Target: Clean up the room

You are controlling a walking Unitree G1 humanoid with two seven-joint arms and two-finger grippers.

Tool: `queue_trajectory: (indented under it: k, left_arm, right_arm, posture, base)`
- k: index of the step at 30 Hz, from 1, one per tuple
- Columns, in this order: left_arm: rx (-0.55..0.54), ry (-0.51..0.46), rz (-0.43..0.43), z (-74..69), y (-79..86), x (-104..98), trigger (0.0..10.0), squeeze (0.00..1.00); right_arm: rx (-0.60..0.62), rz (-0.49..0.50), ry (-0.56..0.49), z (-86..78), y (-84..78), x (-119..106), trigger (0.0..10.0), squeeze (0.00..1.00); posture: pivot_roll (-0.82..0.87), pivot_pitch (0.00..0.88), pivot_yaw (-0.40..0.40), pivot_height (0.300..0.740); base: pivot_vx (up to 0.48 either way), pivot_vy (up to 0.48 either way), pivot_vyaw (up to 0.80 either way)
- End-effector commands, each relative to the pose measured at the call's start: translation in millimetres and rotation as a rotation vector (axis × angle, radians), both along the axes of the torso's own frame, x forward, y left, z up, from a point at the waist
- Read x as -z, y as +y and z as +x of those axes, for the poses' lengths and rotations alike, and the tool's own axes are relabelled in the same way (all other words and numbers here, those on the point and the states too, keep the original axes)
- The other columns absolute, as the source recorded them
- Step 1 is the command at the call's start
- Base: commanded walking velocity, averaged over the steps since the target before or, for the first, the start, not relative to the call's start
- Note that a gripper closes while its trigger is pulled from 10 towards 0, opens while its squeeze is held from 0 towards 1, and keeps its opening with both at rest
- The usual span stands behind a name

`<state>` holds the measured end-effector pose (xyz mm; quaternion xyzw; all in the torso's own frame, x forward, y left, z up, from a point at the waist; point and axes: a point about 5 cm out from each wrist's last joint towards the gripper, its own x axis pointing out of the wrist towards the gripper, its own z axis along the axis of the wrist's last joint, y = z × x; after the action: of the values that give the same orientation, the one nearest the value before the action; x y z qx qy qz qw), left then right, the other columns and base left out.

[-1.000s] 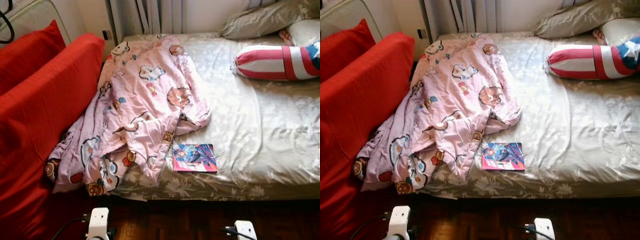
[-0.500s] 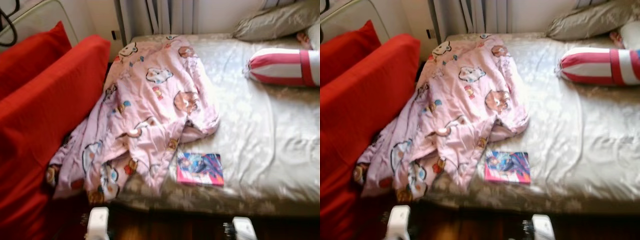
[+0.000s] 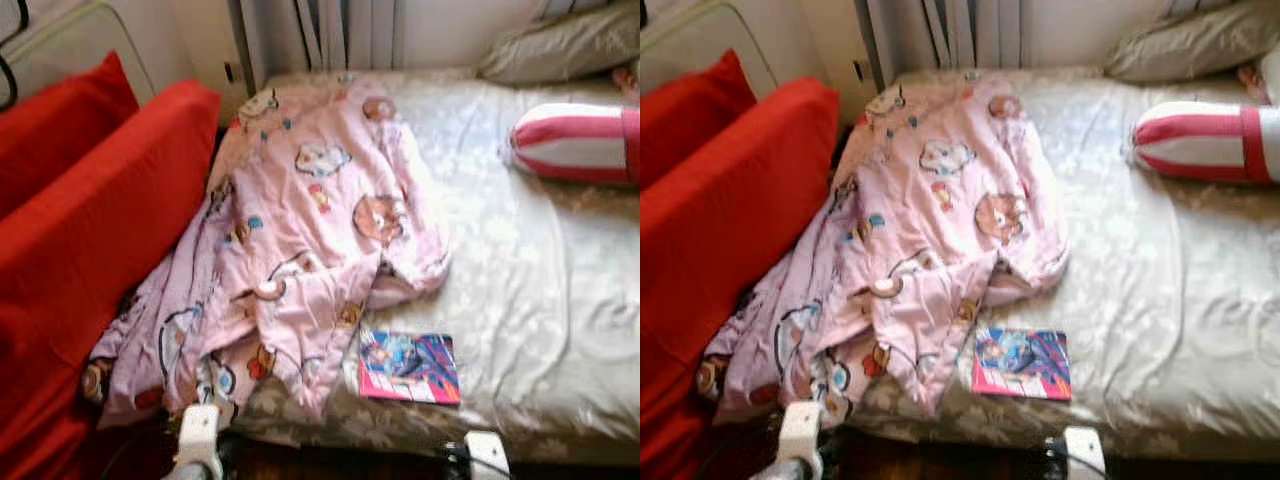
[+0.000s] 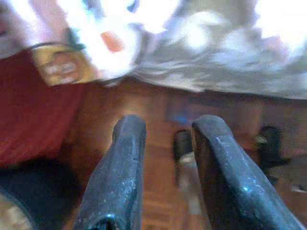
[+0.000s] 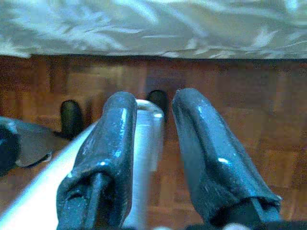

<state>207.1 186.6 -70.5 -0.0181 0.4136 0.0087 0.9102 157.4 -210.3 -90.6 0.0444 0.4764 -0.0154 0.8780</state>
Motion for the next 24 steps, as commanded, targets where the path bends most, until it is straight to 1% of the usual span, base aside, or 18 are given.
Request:
queue_trajectory:
  k: [1,3,7,9,10,11,13,14,15,16,17,20,21,22,23,24]
  left_arm:
    - [-0.012,0.054,0.016,-15.8,9.1,7.6,10.0,0.0]
    - [-0.013,0.051,0.013,-15.9,8.7,7.6,10.0,0.0]
    - [-0.019,0.016,-0.011,-13.6,6.7,5.9,10.0,0.0]
    - [-0.015,-0.035,-0.031,-5.9,4.7,1.1,10.0,0.0]
    - [-0.015,-0.035,-0.031,-5.9,4.7,1.1,10.0,0.0]
    - [-0.019,-0.08,-0.047,0.6,4.1,-3.5,10.0,0.0]
    - [-0.03,-0.128,-0.064,6.7,4.2,-8.2,10.0,0.0]
    - [-0.025,-0.173,-0.077,12.4,3.5,-12.9,10.0,0.0]
    - [-0.008,-0.207,-0.079,16.9,2.5,-16.7,10.0,0.0]
    - [-0.006,-0.223,-0.08,18.5,2.4,-18.3,10.0,0.0]
    - [-0.011,-0.255,-0.087,22.3,3.2,-22.0,10.0,0.0]
    - [-0.016,-0.35,-0.097,33.5,5.3,-33.7,10.0,0.0]
    - [0.002,-0.432,-0.102,43.2,5.4,-45.1,10.0,0.0]
    - [0.021,-0.498,-0.108,50.7,4.2,-55.1,10.0,0.0]
    - [0.021,-0.498,-0.108,50.7,4.2,-55.1,10.0,0.0]
    - [0.043,-0.542,-0.113,54.4,0.9,-61.3,10.0,0.0]
  right_arm:
    - [0.01,0.014,0.014,-5.6,4.9,3.1,10.0,0.0]
    - [0.018,0.014,0.007,-5.3,4.7,2.9,10.0,0.0]
    - [0.058,0.012,-0.037,-3.2,3.3,1.1,10.0,0.0]
    - [0.079,0.005,-0.086,-0.5,1.7,-1.4,10.0,0.0]
    - [0.079,0.005,-0.086,-0.5,1.7,-1.4,10.0,0.0]
    - [0.094,0.003,-0.124,1.6,0.7,-3.4,10.0,0.0]
    - [0.106,-0.005,-0.16,3.5,-0.6,-5.6,10.0,0.0]
    - [0.115,-0.017,-0.2,5.6,-2.4,-8.2,10.0,0.0]
    - [0.092,-0.018,-0.377,49.0,5.3,-31.8,10.0,0.0]
    - [0.086,-0.019,-0.443,63.9,7.8,-42.0,10.0,0.0]
    - [0.086,-0.023,-0.492,73.5,8.5,-49.7,10.0,0.0]
    - [0.09,-0.027,-0.566,80.8,6.5,-58.8,10.0,0.0]
    - [0.089,-0.024,-0.632,84.6,5.6,-66.1,10.0,0.0]
    - [0.084,-0.028,-0.675,87.0,5.3,-71.2,10.0,0.0]
    - [0.084,-0.028,-0.675,87.0,5.3,-71.2,10.0,0.0]
    - [0.078,-0.023,-0.706,89.1,5.8,-75.1,10.0,0.0]
  posture:
    - [0.01,0.103,0.048,0.74]
    - [0.01,0.098,0.047,0.74]
    - [0.01,0.087,0.045,0.74]
    - [0.01,0.077,0.042,0.74]
    - [0.01,0.077,0.042,0.74]
    - [0.01,0.073,0.042,0.74]
    - [0.01,0.069,0.039,0.74]
    - [0.02,0.064,0.037,0.74]
    - [0.03,0.064,0.038,0.74]
    - [0.02,0.059,0.037,0.74]
    - [0.02,0.057,0.037,0.74]
    - [0.02,0.046,0.035,0.74]
    - [0.02,0.039,0.031,0.74]
    - [0.02,0.039,0.031,0.74]
    - [0.02,0.039,0.031,0.74]
    - [0.01,0.033,0.026,0.74]
  base:
    - [0.0,0.0,0.0]
    - [0.0,0.0,0.0]
    - [0.0,0.0,0.0]
    - [0.0,0.0,0.0]
    - [0.0,0.0,0.0]
    - [0.0,0.0,0.0]
    - [0.0,0.0,0.0]
    - [0.0,0.0,0.0]
    - [0.0,0.0,0.0]
    - [0.0,0.0,0.0]
    - [0.0,0.0,0.0]
    - [0.0,0.0,0.0]
    - [0.0,0.0,0.0]
    - [0.0,0.0,0.0]
    - [0.0,0.0,0.0]
    - [0.0,0.0,0.0]
